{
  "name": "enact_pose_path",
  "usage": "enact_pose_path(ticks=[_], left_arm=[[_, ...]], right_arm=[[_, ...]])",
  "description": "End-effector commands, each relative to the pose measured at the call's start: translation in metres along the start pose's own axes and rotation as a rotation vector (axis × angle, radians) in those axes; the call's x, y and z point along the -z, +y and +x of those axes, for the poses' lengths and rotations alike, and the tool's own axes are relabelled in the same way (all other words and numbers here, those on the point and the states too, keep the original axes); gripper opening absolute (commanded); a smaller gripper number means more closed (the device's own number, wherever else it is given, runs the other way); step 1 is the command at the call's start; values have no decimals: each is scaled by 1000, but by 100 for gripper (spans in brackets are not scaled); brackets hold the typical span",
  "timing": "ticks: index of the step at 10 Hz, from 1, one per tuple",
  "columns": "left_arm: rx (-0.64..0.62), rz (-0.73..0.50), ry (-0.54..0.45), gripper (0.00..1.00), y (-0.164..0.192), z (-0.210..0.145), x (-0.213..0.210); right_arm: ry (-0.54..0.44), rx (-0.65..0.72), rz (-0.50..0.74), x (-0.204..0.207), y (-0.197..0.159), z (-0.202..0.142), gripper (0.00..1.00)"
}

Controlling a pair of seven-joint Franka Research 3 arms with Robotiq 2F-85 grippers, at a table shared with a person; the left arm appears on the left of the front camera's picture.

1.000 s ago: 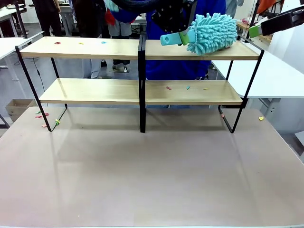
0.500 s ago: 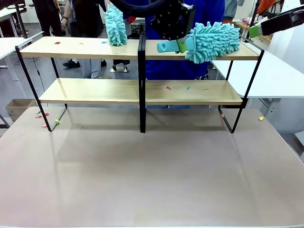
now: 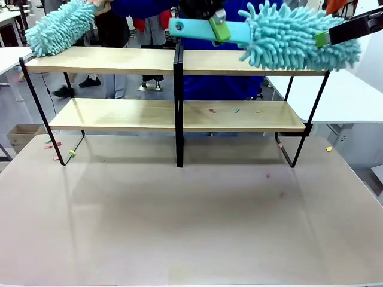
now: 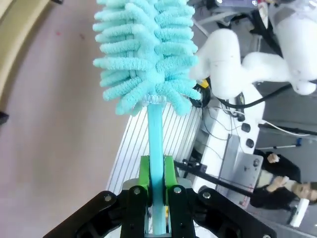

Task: Clean the shelves.
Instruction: Clean another randomly selected level of the Shelf with the Duster.

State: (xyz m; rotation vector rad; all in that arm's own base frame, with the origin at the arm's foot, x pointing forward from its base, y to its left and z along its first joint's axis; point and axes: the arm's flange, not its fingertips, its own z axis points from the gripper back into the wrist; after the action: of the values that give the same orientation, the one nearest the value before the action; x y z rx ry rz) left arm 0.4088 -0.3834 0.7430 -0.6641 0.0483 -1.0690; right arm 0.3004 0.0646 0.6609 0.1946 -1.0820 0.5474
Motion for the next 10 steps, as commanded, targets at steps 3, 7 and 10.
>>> enact_pose_path(ticks=[3, 7, 10], left_arm=[[-24, 32, -40, 13, 10, -21, -4], [-92, 35, -129, 13, 23, -90, -54], [-194, 90, -272, 13, 24, -190, -111]], right_arm=[[-2, 1, -2, 0, -1, 1, 100], [-2, 1, -2, 0, -1, 1, 100], [-2, 1, -2, 0, -1, 1, 100]])
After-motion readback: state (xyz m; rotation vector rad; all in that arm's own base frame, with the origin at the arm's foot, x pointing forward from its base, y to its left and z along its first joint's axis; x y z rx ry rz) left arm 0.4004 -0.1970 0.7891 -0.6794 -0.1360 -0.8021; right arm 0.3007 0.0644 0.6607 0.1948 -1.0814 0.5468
